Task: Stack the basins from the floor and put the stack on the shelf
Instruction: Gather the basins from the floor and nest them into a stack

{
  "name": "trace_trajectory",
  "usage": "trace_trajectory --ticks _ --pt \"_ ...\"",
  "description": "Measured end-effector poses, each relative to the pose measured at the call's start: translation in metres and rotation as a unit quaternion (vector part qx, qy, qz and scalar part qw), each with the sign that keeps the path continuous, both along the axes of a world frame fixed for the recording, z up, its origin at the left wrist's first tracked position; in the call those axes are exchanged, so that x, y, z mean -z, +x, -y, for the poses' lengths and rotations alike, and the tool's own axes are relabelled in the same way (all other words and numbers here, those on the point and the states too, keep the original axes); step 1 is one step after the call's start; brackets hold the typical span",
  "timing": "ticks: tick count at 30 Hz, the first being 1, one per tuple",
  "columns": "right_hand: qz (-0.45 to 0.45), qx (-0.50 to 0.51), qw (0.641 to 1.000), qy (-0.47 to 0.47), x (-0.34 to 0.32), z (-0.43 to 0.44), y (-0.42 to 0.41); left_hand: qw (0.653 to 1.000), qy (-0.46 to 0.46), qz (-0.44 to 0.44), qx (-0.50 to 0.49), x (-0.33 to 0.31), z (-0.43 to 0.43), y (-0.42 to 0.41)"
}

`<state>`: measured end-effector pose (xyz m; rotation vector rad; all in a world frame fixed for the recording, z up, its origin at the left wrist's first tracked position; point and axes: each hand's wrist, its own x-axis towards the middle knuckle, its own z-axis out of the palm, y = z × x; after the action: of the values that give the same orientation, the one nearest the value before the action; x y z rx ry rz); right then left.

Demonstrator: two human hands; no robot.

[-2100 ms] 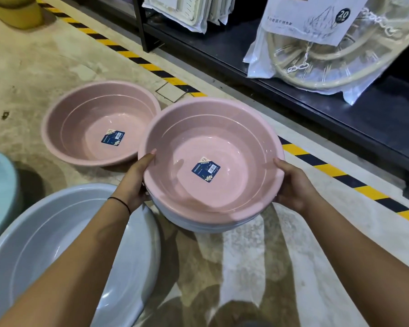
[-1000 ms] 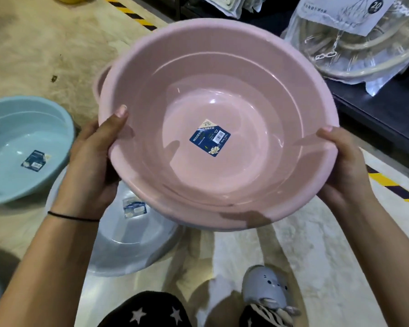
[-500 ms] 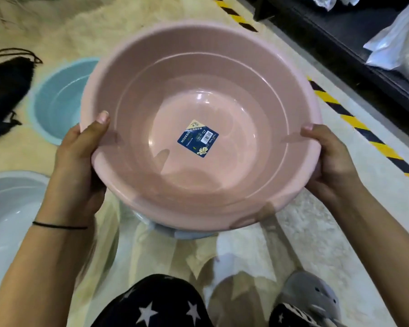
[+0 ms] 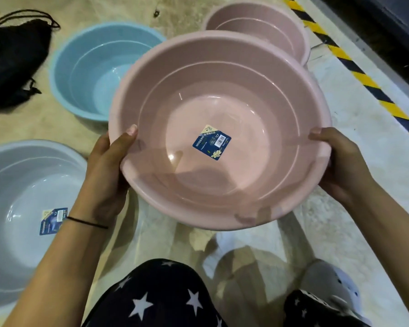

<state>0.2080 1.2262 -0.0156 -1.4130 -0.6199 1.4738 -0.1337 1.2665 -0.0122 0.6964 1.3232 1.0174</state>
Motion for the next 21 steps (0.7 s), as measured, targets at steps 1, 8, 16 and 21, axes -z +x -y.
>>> trace_trajectory --ticks 1,8,16,21 --pt "0.015 -0.012 1.000 -0.016 0.003 0.000 0.001 0.999 -0.014 -0.021 0.021 0.004 0.000 -0.001" --pt "0.180 -0.123 0.966 -0.139 0.019 -0.012 0.013 0.959 -0.035 -0.256 0.114 0.025 -0.022 -0.008" --pt "0.028 -0.080 0.991 -0.101 0.035 -0.011 0.012 0.994 -0.085 0.032 0.066 0.044 -0.006 -0.007" --pt "-0.034 -0.054 0.996 -0.057 0.044 -0.019 0.014 0.988 -0.060 0.135 -0.038 0.046 -0.006 0.000"
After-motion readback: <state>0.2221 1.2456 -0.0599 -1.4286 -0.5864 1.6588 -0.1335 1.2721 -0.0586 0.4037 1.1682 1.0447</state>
